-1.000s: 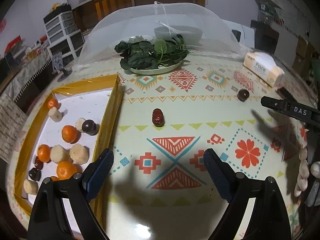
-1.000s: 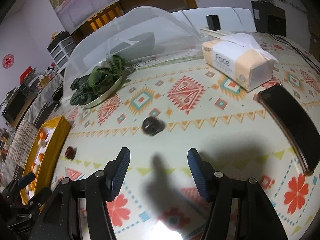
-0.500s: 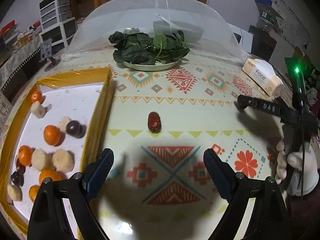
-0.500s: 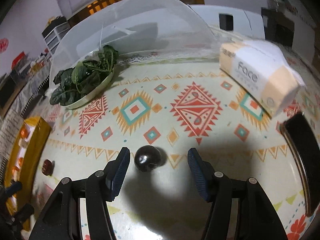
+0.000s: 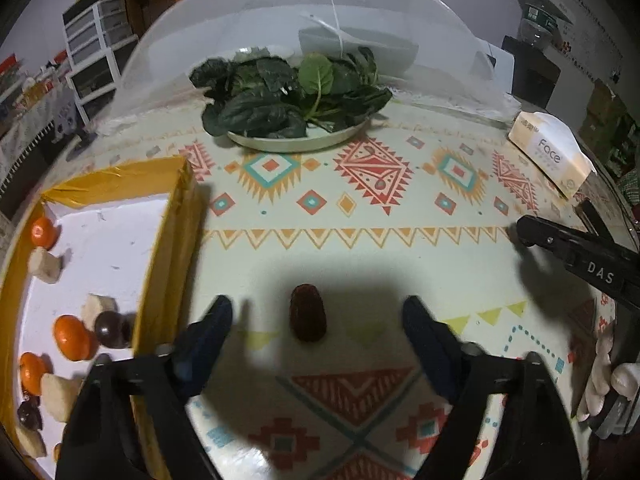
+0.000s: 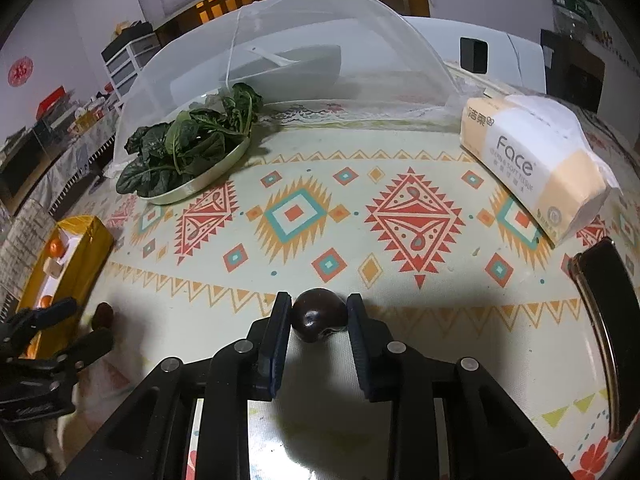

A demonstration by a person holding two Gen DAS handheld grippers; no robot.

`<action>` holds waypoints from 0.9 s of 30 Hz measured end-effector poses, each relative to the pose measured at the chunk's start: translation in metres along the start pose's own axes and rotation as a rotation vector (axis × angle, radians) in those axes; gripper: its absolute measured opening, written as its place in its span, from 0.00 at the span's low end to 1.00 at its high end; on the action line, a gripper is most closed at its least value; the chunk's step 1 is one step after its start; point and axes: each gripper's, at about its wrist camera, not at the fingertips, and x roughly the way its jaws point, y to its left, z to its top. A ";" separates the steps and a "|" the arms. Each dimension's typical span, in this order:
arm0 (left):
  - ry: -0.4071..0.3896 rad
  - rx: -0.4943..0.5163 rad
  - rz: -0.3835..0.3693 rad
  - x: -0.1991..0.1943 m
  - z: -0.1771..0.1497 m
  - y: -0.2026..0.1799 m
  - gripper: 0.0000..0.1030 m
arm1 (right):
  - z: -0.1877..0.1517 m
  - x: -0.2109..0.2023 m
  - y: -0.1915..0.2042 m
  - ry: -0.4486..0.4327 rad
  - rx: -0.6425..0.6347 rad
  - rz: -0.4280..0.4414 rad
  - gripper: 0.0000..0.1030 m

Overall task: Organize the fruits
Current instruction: 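Grasp a red date with the left tool while the right tool grasps a chestnut, then carry both items to the white tray and open both tools to release them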

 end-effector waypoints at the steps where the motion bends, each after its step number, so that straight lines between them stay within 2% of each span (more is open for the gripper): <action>1: 0.008 0.003 -0.008 0.003 0.000 0.000 0.57 | 0.000 0.000 -0.002 0.001 0.009 0.004 0.30; 2: 0.017 0.009 -0.010 0.006 -0.001 -0.002 0.40 | 0.000 0.001 -0.004 0.003 0.016 0.006 0.30; 3: 0.009 0.024 0.008 0.007 -0.003 -0.004 0.31 | 0.000 0.001 -0.004 0.004 0.019 0.007 0.30; 5: -0.002 0.037 0.009 0.006 -0.005 -0.007 0.18 | -0.001 0.001 -0.006 0.001 0.024 0.006 0.30; 10: -0.043 -0.003 -0.025 -0.010 -0.006 -0.001 0.18 | -0.001 -0.003 -0.001 -0.025 0.009 -0.008 0.30; 15: -0.100 -0.065 -0.070 -0.046 -0.012 0.019 0.18 | -0.002 -0.017 0.017 -0.053 -0.031 -0.006 0.30; 19: -0.143 -0.118 -0.084 -0.077 -0.018 0.045 0.18 | -0.002 -0.035 0.047 -0.057 -0.055 0.066 0.30; 27: -0.205 -0.241 -0.015 -0.116 -0.037 0.126 0.18 | -0.001 -0.059 0.145 -0.057 -0.177 0.212 0.30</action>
